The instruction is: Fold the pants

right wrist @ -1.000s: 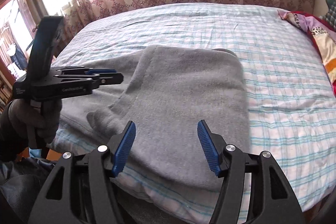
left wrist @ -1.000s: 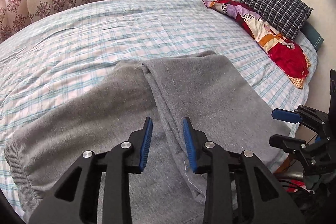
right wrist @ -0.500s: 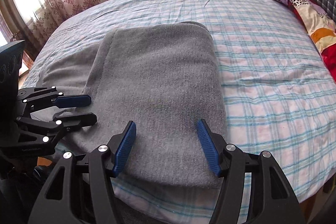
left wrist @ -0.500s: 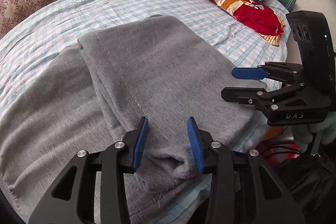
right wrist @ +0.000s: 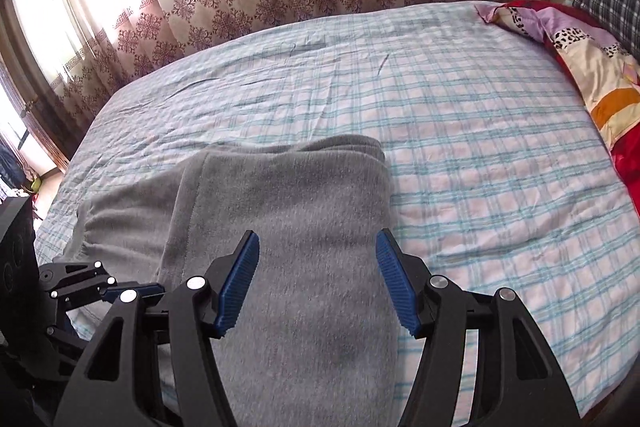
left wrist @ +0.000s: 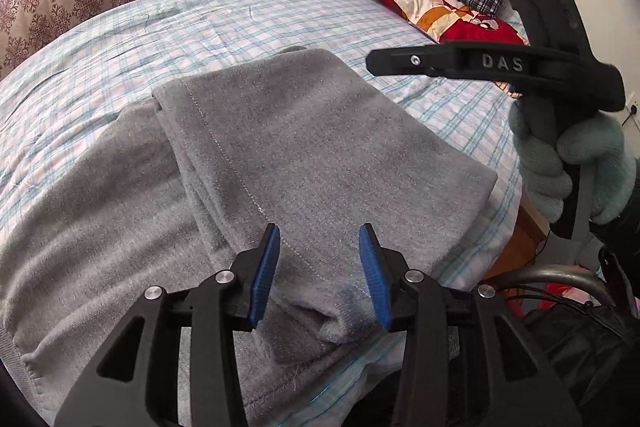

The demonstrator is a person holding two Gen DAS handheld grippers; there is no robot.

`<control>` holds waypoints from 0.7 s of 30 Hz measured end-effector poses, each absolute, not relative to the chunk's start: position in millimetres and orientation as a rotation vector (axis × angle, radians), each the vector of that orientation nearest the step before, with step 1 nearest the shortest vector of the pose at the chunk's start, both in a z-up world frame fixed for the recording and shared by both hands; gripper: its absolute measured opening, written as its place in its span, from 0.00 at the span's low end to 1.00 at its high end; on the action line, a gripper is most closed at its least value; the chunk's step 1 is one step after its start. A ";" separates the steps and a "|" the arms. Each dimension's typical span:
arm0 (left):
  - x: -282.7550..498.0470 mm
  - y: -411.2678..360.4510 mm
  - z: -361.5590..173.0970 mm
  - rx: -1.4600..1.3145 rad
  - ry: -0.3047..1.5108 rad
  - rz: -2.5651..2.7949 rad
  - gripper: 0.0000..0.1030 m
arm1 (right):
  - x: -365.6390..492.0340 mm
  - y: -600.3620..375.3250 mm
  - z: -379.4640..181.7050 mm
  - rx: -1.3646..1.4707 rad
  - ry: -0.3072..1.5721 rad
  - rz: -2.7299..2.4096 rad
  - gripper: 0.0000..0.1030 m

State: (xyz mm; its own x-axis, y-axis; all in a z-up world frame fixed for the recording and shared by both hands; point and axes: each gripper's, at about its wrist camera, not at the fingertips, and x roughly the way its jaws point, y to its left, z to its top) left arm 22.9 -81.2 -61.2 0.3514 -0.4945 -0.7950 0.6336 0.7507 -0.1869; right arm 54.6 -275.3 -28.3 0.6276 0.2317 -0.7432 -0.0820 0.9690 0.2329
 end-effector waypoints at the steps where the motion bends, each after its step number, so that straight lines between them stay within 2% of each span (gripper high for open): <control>1: 22.8 -82.3 -62.8 0.169 0.970 -0.735 0.41 | 65.7 -274.6 -30.0 0.193 0.879 0.188 0.59; 7: 22.6 -82.0 -72.9 0.178 0.986 -0.747 0.42 | 120.5 -264.8 -60.7 0.215 0.958 0.193 0.58; 14: 24.3 -81.1 -77.0 0.166 0.993 -0.765 0.43 | 141.0 -258.9 -83.7 0.180 1.026 0.194 0.59; 21: 29.6 -79.4 -75.0 0.158 1.011 -0.774 0.43 | 126.7 -271.5 -70.2 0.225 0.986 0.196 0.58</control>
State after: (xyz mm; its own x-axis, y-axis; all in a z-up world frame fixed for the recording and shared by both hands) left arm 29.6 -79.4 -75.0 0.2948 -0.5087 -0.8089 0.6479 0.7286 -0.2221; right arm 126.7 -271.5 -70.2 0.5376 0.2651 -0.8004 -0.0619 0.9591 0.2761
